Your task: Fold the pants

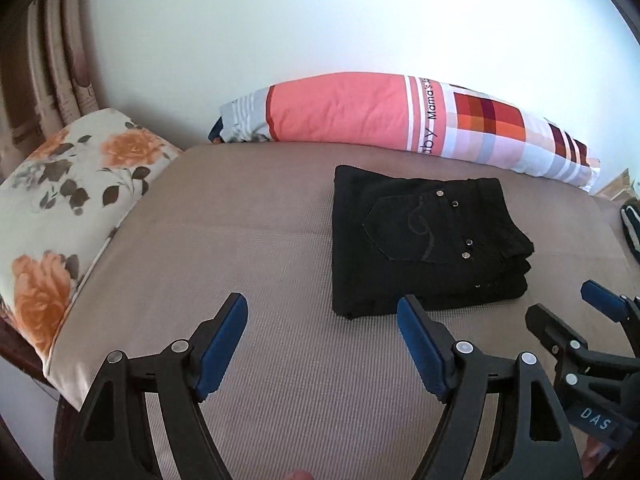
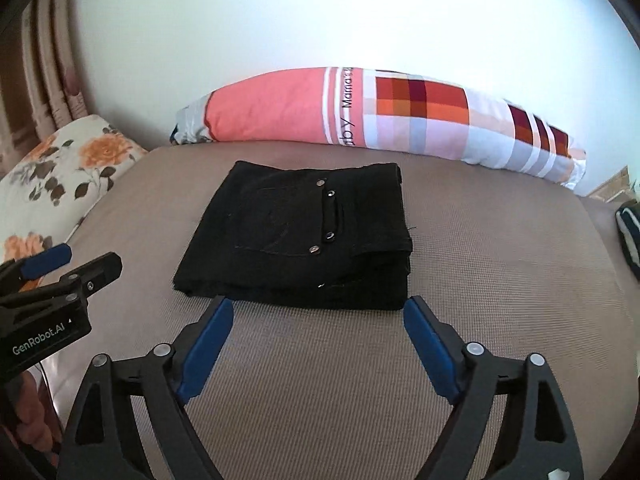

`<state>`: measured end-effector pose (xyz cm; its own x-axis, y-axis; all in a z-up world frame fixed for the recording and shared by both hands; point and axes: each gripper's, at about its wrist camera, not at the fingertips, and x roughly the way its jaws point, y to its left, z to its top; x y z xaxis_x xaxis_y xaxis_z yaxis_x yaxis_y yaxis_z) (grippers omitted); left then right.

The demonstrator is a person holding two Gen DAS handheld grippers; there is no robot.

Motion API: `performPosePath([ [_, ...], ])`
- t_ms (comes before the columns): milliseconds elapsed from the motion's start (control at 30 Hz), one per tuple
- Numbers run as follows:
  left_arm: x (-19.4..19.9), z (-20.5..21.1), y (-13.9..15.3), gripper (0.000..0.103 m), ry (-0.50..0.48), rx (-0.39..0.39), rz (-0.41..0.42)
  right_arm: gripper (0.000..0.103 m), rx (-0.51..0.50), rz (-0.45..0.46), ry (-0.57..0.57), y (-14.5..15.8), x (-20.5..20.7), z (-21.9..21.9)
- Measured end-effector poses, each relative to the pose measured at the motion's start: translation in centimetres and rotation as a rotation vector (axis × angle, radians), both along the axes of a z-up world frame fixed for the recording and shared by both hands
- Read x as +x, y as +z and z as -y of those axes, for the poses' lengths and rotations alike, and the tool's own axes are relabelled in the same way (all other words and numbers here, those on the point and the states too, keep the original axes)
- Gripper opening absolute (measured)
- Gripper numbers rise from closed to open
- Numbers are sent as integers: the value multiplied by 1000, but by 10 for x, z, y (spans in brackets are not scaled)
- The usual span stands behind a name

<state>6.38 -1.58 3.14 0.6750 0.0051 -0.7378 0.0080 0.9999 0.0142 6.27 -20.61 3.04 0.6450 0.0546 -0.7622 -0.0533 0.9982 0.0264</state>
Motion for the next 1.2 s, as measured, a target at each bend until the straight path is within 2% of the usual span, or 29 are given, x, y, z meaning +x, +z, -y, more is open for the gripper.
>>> performPosePath([
  [300,-16,-2,-2,78,14,2,-5,90,-9,33,-2,9,-19,-10],
  [1200,-24,5,-14,78,7,15,-38,91,41,-14,-21,-2,-24,-7],
])
